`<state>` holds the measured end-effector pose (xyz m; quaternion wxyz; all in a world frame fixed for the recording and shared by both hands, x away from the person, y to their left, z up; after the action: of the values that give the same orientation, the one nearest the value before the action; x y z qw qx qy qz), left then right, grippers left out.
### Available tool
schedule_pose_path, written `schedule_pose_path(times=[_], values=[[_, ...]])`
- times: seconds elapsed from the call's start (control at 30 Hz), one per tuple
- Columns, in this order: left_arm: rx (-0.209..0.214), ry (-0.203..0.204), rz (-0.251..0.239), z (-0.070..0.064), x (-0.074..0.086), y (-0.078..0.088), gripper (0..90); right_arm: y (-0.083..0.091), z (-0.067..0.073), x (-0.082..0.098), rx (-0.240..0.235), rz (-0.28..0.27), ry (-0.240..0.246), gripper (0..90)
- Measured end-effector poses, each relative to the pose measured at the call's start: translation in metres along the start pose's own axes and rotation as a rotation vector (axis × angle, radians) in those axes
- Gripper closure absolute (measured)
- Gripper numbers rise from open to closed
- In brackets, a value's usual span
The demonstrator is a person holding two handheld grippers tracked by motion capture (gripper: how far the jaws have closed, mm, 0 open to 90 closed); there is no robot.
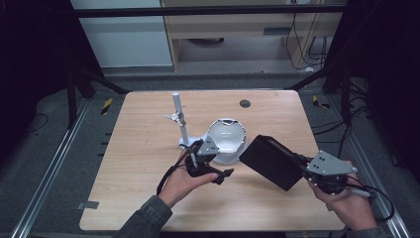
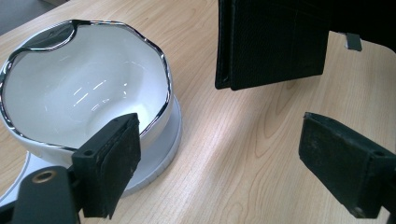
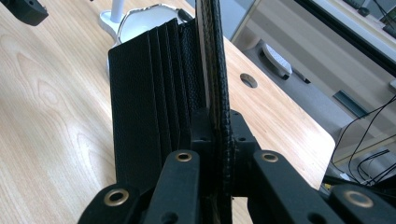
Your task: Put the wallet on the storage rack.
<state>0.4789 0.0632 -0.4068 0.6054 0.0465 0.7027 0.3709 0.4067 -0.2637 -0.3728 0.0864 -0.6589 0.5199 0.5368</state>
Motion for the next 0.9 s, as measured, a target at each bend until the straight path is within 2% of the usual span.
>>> schedule_pose_path(times=[0.5, 0.7, 0.9], values=[[0.025, -0.004, -0.039, 0.000, -0.008, 0.007, 12.2, 0.003, 0.002, -0.013, -0.010, -0.066, 0.002, 84.6], [0.039, -0.012, -0.053, 0.000, -0.017, 0.008, 12.0, -0.002, 0.005, -0.018, -0.023, -0.078, 0.012, 84.7], [0.069, -0.019, -0.058, -0.001, -0.024, 0.003, 11.9, -0.008, 0.010, -0.024, -0.045, -0.087, 0.022, 84.6]])
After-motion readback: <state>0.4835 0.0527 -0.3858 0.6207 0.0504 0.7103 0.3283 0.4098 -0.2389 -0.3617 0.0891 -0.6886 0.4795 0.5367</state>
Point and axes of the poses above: each handheld gripper's, and its own axes: y roughly backward along the jaws, x roughly out of its underside, z roughly to its left, the point moved 1 cm from there along -y, roughly forward along the jaws, and after that the axes turned 1 degree about -z, right-handed, at the moved point
